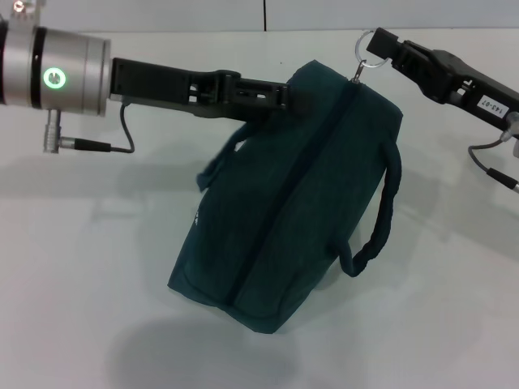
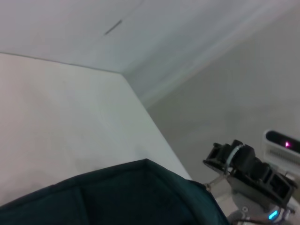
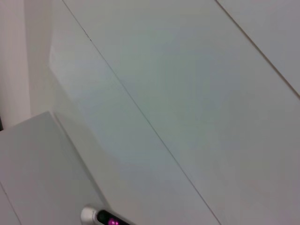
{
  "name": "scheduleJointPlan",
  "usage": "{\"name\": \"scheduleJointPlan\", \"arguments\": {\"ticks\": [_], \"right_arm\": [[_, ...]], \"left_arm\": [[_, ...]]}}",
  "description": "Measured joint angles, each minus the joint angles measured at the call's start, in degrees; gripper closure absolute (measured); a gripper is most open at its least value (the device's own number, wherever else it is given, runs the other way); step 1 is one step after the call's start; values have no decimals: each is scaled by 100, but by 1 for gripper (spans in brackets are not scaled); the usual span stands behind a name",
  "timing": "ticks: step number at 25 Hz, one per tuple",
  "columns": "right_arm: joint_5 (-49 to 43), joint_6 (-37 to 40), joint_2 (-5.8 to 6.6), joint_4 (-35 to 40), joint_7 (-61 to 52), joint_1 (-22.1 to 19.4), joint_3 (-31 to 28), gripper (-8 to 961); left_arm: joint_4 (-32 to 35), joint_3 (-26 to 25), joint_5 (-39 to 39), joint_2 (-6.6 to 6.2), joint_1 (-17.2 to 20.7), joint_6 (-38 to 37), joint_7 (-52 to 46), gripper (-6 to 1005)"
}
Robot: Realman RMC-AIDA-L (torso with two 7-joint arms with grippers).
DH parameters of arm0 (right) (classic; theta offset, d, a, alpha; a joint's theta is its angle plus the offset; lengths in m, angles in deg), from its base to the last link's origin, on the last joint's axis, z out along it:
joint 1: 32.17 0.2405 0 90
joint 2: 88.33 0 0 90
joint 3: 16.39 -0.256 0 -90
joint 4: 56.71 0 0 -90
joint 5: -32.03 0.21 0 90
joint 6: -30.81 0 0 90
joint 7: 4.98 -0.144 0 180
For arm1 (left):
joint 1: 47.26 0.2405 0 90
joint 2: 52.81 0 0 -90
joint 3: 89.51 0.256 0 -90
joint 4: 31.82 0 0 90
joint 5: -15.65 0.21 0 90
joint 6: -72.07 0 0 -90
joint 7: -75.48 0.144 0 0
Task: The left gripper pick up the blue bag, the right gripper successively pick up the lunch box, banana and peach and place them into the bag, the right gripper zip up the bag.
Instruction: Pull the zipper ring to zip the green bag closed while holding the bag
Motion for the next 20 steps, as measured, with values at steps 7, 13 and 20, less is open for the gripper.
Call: {"name": "scheduleJointPlan", "arguments": {"ticks": [7,13,20], "right_arm": [[4,64,-11,-31,28,0,0,900],[7,107,-17,-43,39,-7,0,899],[3,148,-24,-44,48,-26,0,898]], "left_arm": [[446,195,235,42,73,-5,-183,113],[400,148,326,49,90,61,-379,114],[427,195,367,34,126,25,-507,309]]}}
